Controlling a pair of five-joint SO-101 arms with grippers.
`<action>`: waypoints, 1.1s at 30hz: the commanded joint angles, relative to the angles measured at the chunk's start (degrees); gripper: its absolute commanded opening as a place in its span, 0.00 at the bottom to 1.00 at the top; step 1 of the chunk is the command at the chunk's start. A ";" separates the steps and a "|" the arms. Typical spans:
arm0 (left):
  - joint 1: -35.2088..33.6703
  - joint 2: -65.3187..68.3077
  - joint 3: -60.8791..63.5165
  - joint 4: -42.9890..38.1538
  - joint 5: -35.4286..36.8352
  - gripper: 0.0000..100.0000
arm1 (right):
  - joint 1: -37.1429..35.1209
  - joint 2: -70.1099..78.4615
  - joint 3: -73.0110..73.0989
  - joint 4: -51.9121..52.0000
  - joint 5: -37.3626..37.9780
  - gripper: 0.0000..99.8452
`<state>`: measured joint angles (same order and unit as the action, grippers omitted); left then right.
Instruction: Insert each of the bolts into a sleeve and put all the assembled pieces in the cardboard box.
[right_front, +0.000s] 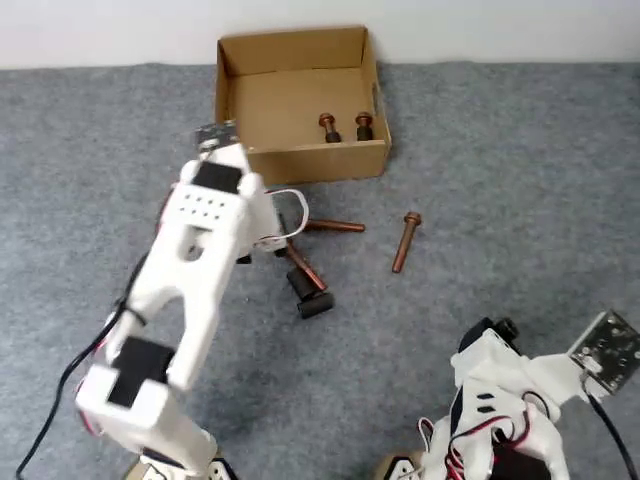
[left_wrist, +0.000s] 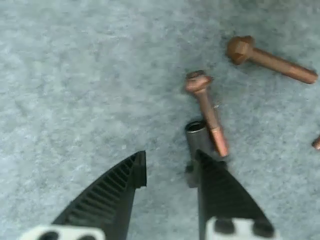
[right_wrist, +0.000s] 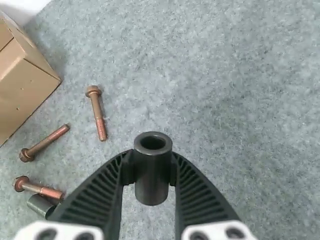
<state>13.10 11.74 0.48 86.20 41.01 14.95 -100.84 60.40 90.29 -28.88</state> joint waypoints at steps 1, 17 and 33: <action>2.64 4.75 -8.48 0.88 0.70 0.17 | 0.48 -0.13 -0.18 -1.45 0.62 0.01; 3.08 30.59 -34.33 9.32 1.76 0.17 | 0.31 0.22 -0.09 -1.45 0.62 0.01; 0.79 47.03 -52.79 10.81 3.69 0.11 | 0.31 0.22 0.35 -1.80 0.62 0.01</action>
<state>15.91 57.63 -47.43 97.01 43.74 14.95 -100.84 61.10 90.29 -28.88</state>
